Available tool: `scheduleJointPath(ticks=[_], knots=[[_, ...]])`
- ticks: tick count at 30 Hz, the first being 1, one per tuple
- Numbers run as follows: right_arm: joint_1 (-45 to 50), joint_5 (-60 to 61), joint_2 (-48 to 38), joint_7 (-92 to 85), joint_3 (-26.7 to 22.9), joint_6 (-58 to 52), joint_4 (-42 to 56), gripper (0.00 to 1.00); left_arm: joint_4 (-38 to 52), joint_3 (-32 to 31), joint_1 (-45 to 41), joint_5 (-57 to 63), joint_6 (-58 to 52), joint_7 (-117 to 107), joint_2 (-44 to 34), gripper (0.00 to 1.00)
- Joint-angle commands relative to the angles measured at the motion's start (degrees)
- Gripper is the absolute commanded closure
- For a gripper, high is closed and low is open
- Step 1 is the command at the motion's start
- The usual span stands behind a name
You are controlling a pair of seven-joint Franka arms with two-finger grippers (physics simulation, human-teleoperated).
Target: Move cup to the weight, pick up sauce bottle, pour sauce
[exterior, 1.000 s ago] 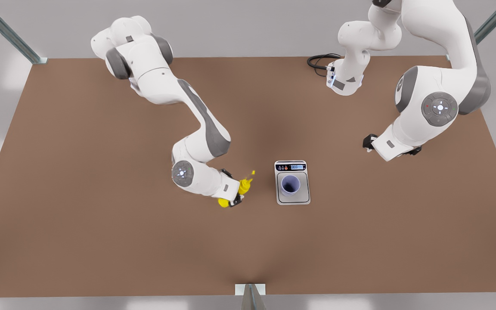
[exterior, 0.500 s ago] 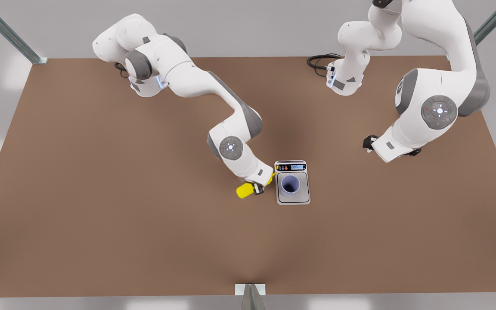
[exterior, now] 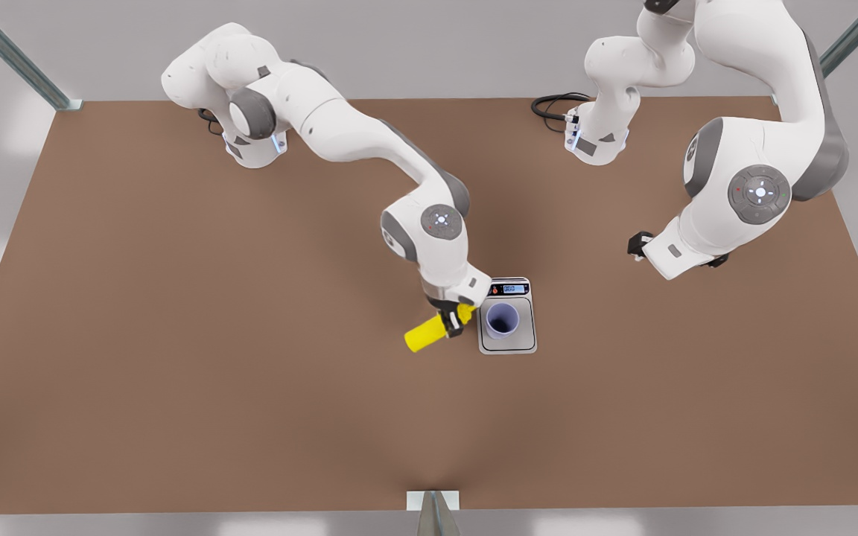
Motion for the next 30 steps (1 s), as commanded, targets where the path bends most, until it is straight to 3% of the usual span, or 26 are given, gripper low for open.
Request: scheduleJointPath(ticks=[1, 15, 23, 30], knots=[[-0.08, -1.78, 1.25, 6.02, -0.05, 0.36, 1.89, 0.45, 0.03, -0.02, 0.01, 0.15, -0.34, -0.82, -0.06, 0.0], [-0.87, -1.78, 3.97, 13.31, -0.22, 5.45, 4.26, 0.45, 0.11, 0.33, 1.06, 0.24, -0.17, -2.41, -0.06, 0.0], [2.9, -5.21, 3.8, -1.01, -6.11, 4.66, 4.26, 0.45, 0.03, 0.16, 2.03, 0.15, -1.4, -2.14, -0.06, 0.0], [5.01, -7.4, 4.33, -3.47, -7.43, 4.84, 4.26, 0.45, 0.03, -0.02, 1.68, 0.24, -1.48, -2.32, -0.06, 0.0]])
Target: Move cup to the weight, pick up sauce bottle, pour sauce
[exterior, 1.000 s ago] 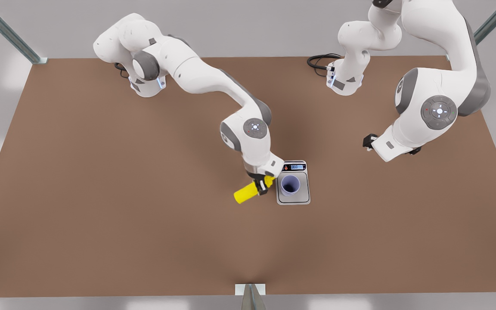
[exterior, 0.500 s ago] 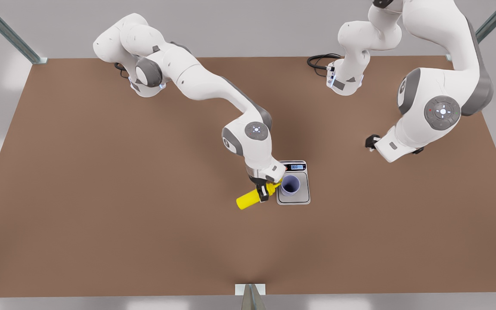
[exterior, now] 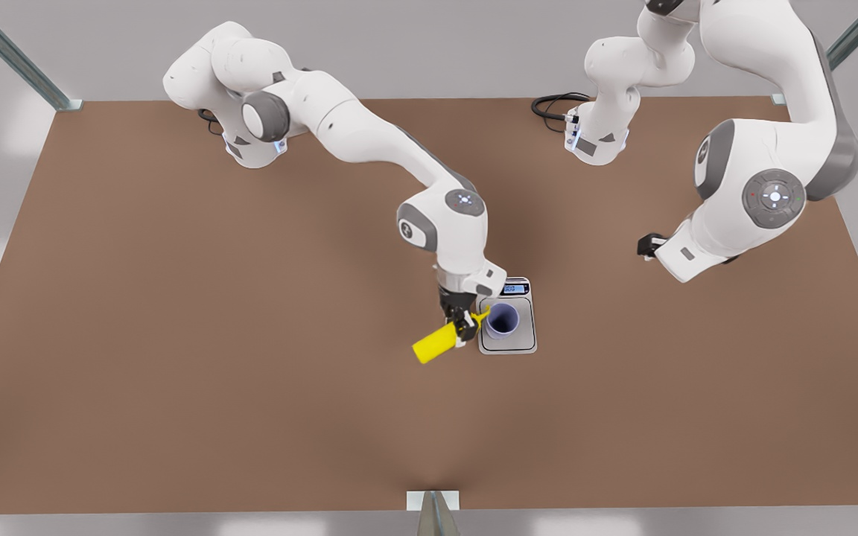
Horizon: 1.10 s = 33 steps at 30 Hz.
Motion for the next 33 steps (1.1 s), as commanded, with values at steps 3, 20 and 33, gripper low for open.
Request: scheduleJointPath(ticks=[3, 20, 33], knots=[[0.67, -1.42, 0.62, -6.44, -0.05, 0.74, 0.03, 0.45, 0.02, -0.02, 0.09, 0.15, -0.1, -0.68, 0.29, 0.0], [2.95, -4.5, 3.61, -1.7, -1.81, 5.14, 0.47, 0.45, 0.02, -0.11, -0.26, 0.33, -0.37, -1.56, 0.47, 0.0], [2.95, -4.5, 5.9, 0.68, -3.21, 8.83, 1.7, 0.45, 0.02, -0.81, -0.26, 1.03, -1.95, -4.46, 0.56, 0.0]])
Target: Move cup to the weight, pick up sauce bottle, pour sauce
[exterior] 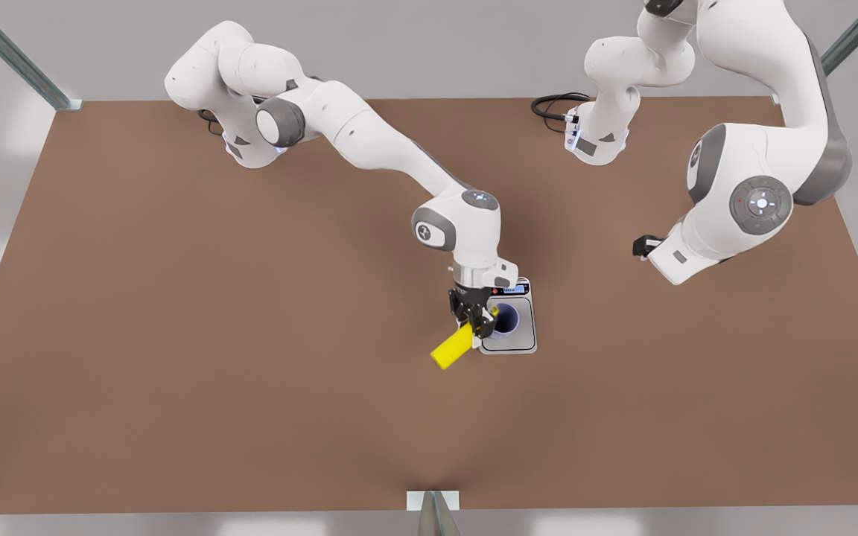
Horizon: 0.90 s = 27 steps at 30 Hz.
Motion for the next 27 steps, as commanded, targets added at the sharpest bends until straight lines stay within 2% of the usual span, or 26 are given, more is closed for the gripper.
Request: scheduleJointPath(ticks=[1, 12, 17, 21, 27], knots=[[-0.04, -0.1, -0.03, 2.57, -0.1, 1.48, 0.07, 0.45, 0.04, -0.21, 0.02, 0.06, -0.9, -2.29, -0.13, 0.0], [0.49, -0.1, 0.85, 2.57, -1.24, 1.83, 0.07, 0.45, 0.04, -0.39, -0.07, 0.06, -1.7, -2.29, -0.22, 0.0], [-0.13, 0.86, -1.96, 2.4, -0.62, -1.16, -0.28, 0.45, 0.04, -0.39, -0.07, 0.15, -1.7, -2.29, -0.22, 0.0], [-5.58, 4.38, -5.65, 0.2, 4.47, -3.27, -0.72, 0.45, -0.05, -0.3, 0.02, 0.06, -2.4, -2.29, -0.04, 0.0], [-12.78, 21.78, -7.76, -6.3, 5.0, -3.62, -1.6, 0.45, 0.13, -1.18, 0.19, 0.41, -3.37, -2.38, -0.39, 0.0]])
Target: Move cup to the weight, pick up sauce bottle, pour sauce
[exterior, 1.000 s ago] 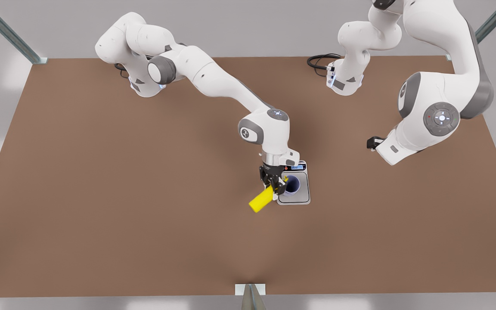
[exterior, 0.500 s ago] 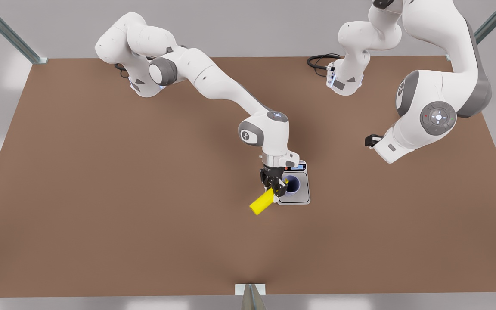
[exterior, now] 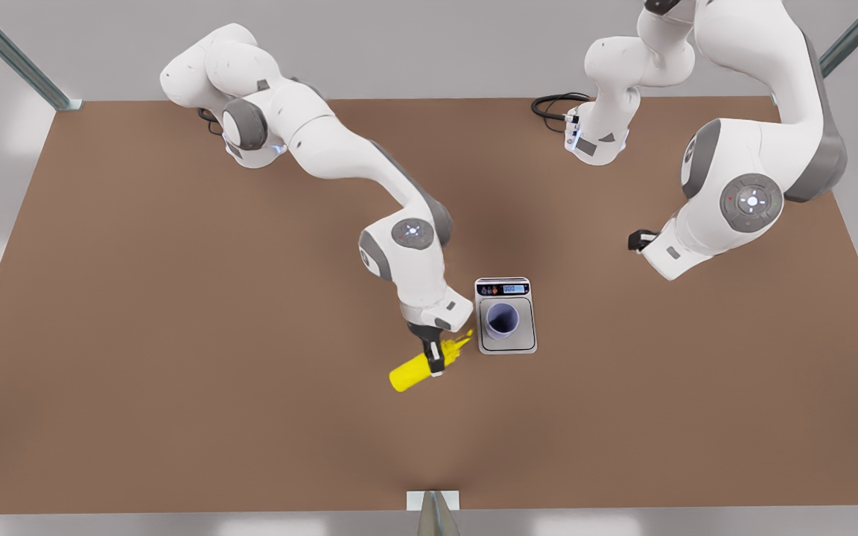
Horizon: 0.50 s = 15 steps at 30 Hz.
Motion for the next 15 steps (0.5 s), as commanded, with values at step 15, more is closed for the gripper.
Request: scheduleJointPath(ticks=[15], knots=[[-12.06, 60.71, 0.72, -42.22, 0.08, 1.75, -10.53, 0.45, 0.03, -1.18, -0.09, 1.44, -0.82, -0.66, -0.07, 0.0]])
